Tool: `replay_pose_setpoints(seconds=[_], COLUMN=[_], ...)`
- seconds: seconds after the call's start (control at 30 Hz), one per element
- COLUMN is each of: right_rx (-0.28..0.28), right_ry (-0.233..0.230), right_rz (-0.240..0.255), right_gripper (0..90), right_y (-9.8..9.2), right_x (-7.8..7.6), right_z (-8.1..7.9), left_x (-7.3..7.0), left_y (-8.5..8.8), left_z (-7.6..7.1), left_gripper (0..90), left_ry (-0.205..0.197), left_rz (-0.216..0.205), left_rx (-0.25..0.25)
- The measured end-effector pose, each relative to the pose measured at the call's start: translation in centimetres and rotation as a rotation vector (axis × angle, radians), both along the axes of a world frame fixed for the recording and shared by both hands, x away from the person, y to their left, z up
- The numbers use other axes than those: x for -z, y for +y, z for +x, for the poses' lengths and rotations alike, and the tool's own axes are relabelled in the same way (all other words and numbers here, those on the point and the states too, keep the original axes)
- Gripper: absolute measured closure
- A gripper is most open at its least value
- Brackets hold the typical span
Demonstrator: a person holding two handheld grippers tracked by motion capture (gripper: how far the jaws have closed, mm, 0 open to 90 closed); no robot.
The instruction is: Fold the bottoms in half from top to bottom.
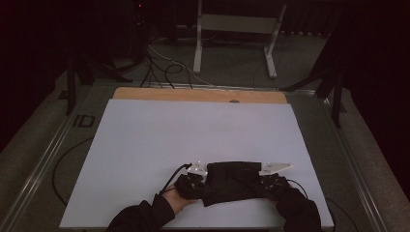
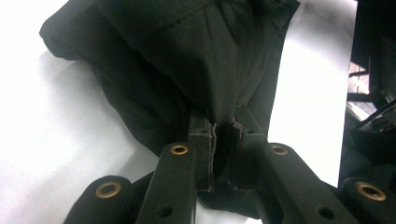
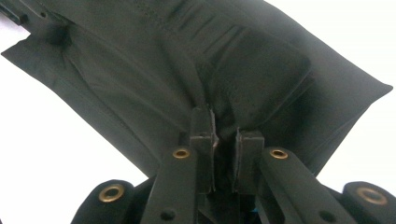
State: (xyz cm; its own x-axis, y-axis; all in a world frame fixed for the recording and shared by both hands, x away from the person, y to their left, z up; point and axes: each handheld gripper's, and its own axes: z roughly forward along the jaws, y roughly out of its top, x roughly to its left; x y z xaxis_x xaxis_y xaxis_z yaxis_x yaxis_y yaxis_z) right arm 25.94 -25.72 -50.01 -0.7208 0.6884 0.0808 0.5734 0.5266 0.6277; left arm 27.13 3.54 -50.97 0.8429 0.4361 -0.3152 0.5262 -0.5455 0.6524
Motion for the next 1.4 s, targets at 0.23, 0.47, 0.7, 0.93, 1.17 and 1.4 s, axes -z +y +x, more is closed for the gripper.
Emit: replay_pose_setpoints(seconds=[0.23,0.47,0.7,0.93,1.17,1.4], right_rx=[0.004,0.03,0.05,0.072,0.079,0.086], right_ry=[-0.008,-0.042,-0.09,-0.152,-0.176,-0.166], right_rz=[0.003,0.03,0.048,0.04,0.009,-0.027], right_gripper=[76.7,58.9,59.3,77.5,90.0,90.0], right_y=[0.0,-1.0,-1.6,-1.6,-1.4,-0.9], right_x=[-0.4,-1.8,-3.6,-5.3,-5.6,-4.3], right_z=[-0.1,-0.8,-1.0,-0.1,1.5,4.1], left_x=[-0.6,-2.7,-5.1,-7.5,-7.1,-5.2], left_y=[0.2,0.9,1.7,2.5,2.5,1.7], left_z=[-0.1,-0.5,-1.0,0.1,2.3,4.0], left_gripper=[77.5,67.1,68.5,85.8,90.0,90.0], left_ry=[-0.008,-0.044,-0.115,-0.203,-0.199,-0.143], left_rz=[-0.014,-0.027,-0.038,-0.041,-0.028,-0.01], left_rx=[0.017,0.034,0.042,-0.04,-0.129,-0.145])
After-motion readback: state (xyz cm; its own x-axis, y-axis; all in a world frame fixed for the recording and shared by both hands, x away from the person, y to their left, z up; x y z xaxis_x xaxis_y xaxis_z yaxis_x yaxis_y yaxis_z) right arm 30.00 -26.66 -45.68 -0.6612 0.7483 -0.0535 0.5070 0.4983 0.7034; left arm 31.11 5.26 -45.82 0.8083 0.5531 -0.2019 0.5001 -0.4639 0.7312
